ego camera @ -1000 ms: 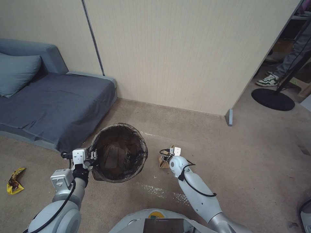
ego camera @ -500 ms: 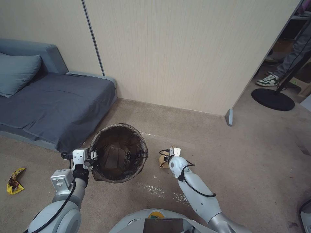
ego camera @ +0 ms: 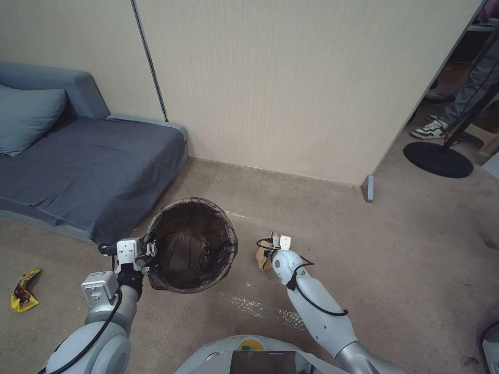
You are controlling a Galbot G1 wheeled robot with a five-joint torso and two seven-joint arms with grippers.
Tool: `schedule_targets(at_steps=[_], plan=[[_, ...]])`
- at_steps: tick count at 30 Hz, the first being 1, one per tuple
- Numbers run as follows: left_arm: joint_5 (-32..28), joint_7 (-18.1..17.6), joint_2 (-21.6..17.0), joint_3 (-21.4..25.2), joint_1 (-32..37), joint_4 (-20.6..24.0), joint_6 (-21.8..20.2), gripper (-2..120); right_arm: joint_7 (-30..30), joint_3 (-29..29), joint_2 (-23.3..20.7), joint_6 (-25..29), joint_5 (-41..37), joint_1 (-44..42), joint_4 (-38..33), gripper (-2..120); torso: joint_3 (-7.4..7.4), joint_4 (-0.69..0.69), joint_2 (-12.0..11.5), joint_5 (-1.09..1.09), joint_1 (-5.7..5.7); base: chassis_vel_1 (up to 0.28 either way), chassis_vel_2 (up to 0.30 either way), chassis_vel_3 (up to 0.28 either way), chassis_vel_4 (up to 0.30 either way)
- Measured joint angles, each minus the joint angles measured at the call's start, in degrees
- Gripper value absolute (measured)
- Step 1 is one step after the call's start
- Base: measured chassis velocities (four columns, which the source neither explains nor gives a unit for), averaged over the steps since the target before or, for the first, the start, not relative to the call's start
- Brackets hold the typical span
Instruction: Pick up the trash bin, then pick up the garbage from the floor and place it into the trash bin.
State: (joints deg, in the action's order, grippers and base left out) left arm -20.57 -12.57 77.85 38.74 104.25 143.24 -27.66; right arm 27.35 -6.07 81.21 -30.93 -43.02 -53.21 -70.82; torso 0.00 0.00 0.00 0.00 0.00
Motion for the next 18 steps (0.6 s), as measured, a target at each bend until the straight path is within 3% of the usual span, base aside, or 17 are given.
schedule_targets(at_steps=[11, 18], plan=[[0.0, 0.1, -0.2, 0.0, -0.2, 0.0, 0.0, 5, -0.4, -0.2, -1.5, 1.1, 3.7, -1.0, -5.2, 0, 0.00, 0.00, 0.0, 0.00, 0.00, 0.000, 0.000, 0.000, 0.000], [0.0, 0.1, -0.5, 0.0, -0.2, 0.0, 0.0, 5, -1.7, -1.7, -4.0, 2.4, 7.9, -2.1, -13.3, 0, 0.00, 0.00, 0.0, 0.01, 0.00, 0.000, 0.000, 0.000, 0.000]])
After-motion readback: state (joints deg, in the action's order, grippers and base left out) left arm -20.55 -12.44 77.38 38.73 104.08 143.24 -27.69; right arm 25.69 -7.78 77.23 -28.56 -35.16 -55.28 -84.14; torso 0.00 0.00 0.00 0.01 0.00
